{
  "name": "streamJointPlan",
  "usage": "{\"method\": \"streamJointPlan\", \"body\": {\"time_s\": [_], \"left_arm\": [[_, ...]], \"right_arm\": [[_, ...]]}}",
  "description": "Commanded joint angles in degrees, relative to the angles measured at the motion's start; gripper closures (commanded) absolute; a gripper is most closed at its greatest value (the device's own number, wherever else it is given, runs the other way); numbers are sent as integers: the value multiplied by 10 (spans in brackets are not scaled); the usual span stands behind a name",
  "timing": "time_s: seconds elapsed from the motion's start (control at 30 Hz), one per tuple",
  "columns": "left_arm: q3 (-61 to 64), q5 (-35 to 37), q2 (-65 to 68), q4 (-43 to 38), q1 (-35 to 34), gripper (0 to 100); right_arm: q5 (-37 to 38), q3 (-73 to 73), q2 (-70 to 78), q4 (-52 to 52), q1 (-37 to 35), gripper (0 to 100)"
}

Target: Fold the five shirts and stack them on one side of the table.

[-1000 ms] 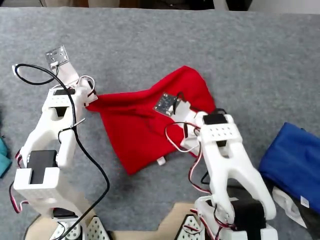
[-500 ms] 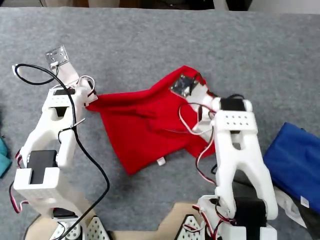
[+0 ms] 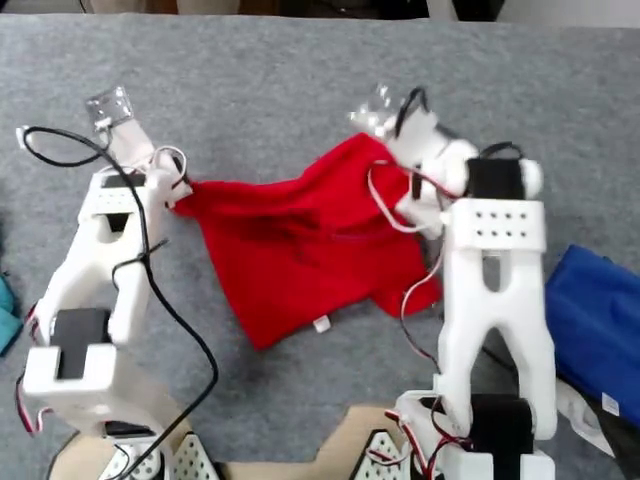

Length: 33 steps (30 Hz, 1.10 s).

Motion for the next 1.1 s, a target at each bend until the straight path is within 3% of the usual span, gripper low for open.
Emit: {"method": "streamJointPlan", "body": {"time_s": [0.0,0.2,0.43,0.9,1.07], "left_arm": [[-40,16,-107,36,-4,980],[-110,16,-250,161,19,980],[-212,14,-342,308,45,980],[-598,-55,-357,614,45,980],[-674,-53,-359,705,69,980]], "right_arm": [[-16,-173,-2,35,8,993],[-48,-384,-1,70,12,993],[-85,-608,0,68,77,993],[-68,-919,-4,72,176,992],[-44,-938,-46,72,180,992]]}}
